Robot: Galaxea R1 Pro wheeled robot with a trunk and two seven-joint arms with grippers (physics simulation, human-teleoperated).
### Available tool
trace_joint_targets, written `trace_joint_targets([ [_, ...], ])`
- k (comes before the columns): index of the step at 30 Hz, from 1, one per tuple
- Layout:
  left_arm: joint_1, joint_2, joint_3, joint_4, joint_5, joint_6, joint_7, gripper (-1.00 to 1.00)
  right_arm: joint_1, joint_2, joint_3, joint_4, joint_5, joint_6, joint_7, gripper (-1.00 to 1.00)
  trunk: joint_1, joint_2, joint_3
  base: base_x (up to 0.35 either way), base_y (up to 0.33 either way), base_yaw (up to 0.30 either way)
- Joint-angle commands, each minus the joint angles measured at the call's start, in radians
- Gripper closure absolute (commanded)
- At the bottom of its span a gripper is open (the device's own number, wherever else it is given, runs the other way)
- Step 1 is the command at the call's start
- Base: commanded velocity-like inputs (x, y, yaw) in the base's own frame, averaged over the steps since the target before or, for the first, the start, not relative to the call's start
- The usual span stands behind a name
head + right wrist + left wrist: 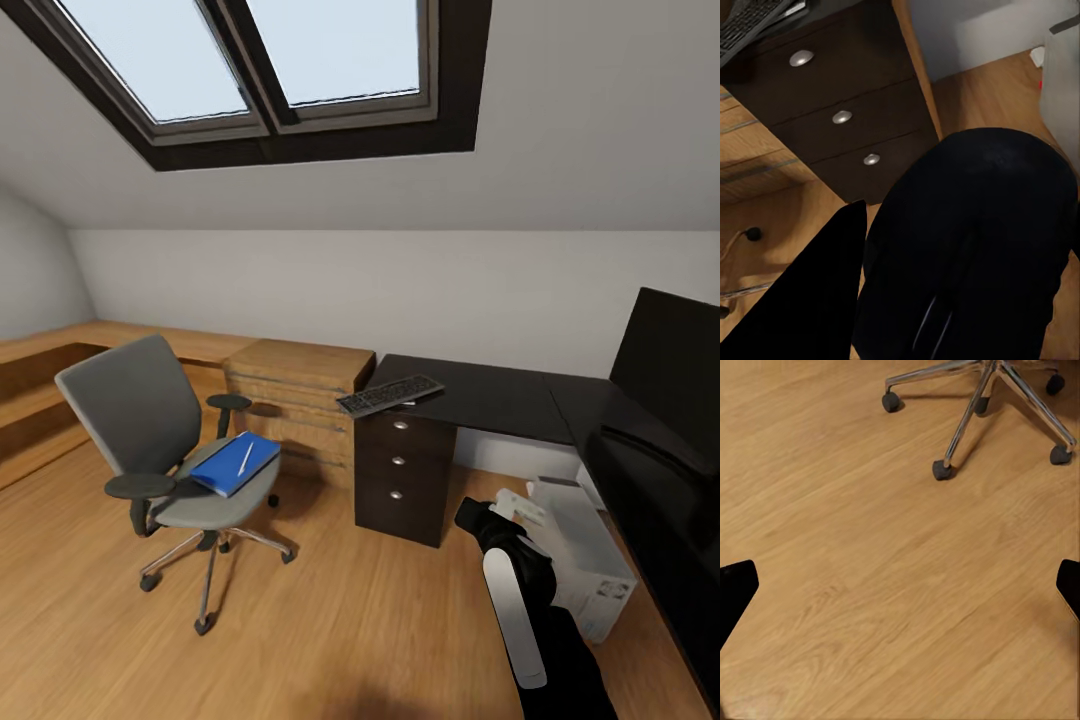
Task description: In the bedroom, organize the workspace by keeping the computer under the desk, ensuring the monitor is on the desk, placing the keyboard on the desk next to the monitor, placing the mouse on the desk next to the keyboard, moving the folder from the swivel chair onto the desk next to the mouse, stacking the notebook on top of the folder with the pen on top of the notebook, and positioning the swivel chair next to the desk.
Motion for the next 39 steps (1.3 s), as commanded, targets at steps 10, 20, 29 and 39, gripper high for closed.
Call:
trace_joint_targets([
  [10, 0.0, -0.002, -0.007, -0.002, 0.007, -0.01, 0.01, -1.0, -0.001, 0.001, -0.002, -0.001, -0.008, 0.002, -0.008, 1.0, 0.001, -0.001, 0.003, 0.292, -0.027, 0.0],
  [20, 0.0, -0.003, -0.013, 0.003, 0.008, -0.002, 0.007, -1.0, -0.001, 0.001, -0.002, -0.002, -0.008, 0.002, -0.008, 1.0, -0.03, 0.055, 0.04, 0.016, -0.006, 0.0],
  [29, -0.182, -0.007, -0.014, 0.366, 0.005, 0.312, -0.025, -1.0, -0.001, 0.001, -0.002, 0.0, -0.008, 0.002, -0.008, 1.0, -0.065, 0.118, 0.07, 0.0, 0.0, 0.0],
  [39, -0.279, -0.01, -0.014, 0.519, -0.002, 0.406, -0.159, -1.0, -0.001, 0.001, -0.001, 0.002, -0.008, 0.003, -0.008, 1.0, -0.103, 0.188, 0.101, 0.0, 0.0, 0.0],
])
